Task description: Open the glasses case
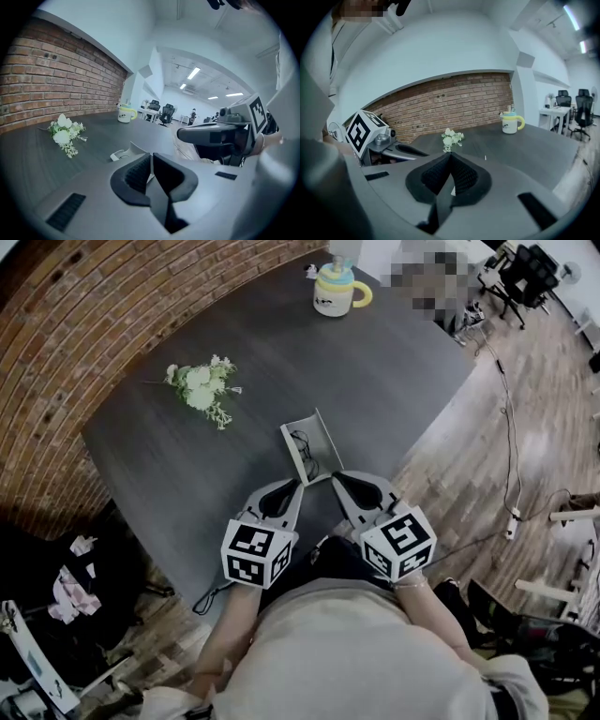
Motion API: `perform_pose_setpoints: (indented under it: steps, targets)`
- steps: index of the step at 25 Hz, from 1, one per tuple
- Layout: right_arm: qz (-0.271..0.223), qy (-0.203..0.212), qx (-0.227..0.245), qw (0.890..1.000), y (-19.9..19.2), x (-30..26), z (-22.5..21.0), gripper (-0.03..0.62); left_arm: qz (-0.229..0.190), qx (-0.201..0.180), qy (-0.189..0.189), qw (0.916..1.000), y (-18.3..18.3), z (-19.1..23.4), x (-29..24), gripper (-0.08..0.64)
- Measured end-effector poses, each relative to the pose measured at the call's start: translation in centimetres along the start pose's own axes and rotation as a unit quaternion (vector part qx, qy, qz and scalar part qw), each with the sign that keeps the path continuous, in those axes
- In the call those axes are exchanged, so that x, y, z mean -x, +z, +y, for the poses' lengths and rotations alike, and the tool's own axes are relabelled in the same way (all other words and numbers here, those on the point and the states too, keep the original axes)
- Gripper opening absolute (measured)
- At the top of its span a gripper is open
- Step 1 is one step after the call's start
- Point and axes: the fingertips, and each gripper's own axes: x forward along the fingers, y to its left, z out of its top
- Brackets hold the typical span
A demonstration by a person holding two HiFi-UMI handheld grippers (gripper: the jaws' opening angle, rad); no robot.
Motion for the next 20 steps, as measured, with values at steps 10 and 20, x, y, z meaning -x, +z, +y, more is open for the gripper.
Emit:
perform_pose_setpoints:
  steps: [10, 20]
  targets:
    - [0.023, 0.005, -0.026, 0.999, -1.6, -0.6, 0.1, 0.005, 0.012, 0.009, 0.003, 0.9999, -1.1, 0.4, 0.3, 0.035]
    - [0.029, 0.0, -0.029, 0.999, -2.3, -0.6, -0.4, 0.005, 0.018, 0.01, -0.006, 0.9998, -1.5, 0.0, 0.0, 0.035]
